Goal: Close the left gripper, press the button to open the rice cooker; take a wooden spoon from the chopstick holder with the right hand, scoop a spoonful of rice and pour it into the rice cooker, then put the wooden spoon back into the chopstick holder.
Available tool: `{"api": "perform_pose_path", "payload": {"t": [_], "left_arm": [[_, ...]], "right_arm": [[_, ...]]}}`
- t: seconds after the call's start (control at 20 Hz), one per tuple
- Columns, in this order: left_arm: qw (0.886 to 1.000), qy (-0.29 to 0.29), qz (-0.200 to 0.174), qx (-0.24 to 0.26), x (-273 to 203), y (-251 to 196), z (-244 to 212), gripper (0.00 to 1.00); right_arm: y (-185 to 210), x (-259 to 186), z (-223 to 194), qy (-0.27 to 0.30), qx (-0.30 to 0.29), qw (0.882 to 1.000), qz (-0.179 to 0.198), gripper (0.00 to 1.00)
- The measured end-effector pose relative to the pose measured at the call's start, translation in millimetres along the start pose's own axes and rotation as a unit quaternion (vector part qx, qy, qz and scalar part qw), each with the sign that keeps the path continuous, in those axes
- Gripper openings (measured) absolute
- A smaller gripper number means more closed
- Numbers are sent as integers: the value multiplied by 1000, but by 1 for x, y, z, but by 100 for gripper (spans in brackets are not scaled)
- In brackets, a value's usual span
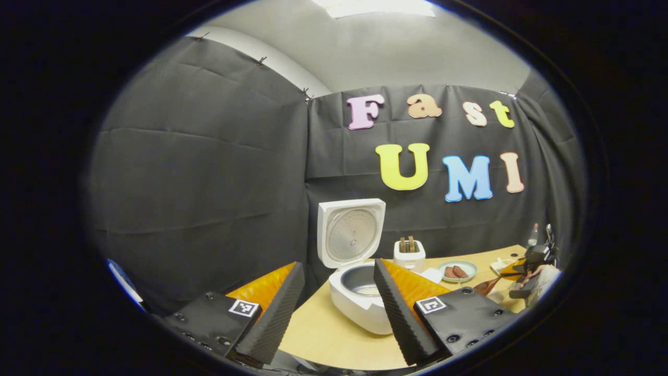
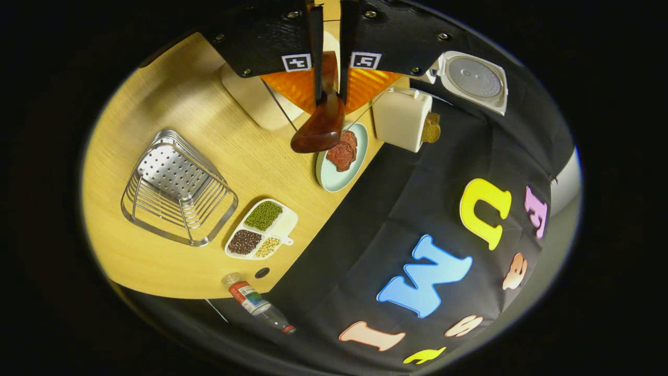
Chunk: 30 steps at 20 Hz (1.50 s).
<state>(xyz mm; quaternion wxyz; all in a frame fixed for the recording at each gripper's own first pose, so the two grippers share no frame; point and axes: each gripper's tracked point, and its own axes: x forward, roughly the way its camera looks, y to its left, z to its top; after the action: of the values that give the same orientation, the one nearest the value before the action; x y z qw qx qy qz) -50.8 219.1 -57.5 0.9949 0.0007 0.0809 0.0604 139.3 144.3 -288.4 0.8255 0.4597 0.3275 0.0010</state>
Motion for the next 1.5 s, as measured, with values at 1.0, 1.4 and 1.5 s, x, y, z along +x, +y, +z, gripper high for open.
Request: {"api": "perform_pose_path", "payload": {"t": [1.0, 1.4, 1.5], "left_arm": [[997, 18, 71, -26, -27, 49, -26, 89], [993, 33, 113, -23, -42, 81, -38, 90], [992, 37, 123, -20, -46, 87, -41, 90]], "right_arm": [[217, -7, -50, 87, 17, 974, 209, 12], [274, 23, -124, 129, -62, 963, 229, 13], [281, 32, -141, 130, -92, 961, 227, 13]]}}
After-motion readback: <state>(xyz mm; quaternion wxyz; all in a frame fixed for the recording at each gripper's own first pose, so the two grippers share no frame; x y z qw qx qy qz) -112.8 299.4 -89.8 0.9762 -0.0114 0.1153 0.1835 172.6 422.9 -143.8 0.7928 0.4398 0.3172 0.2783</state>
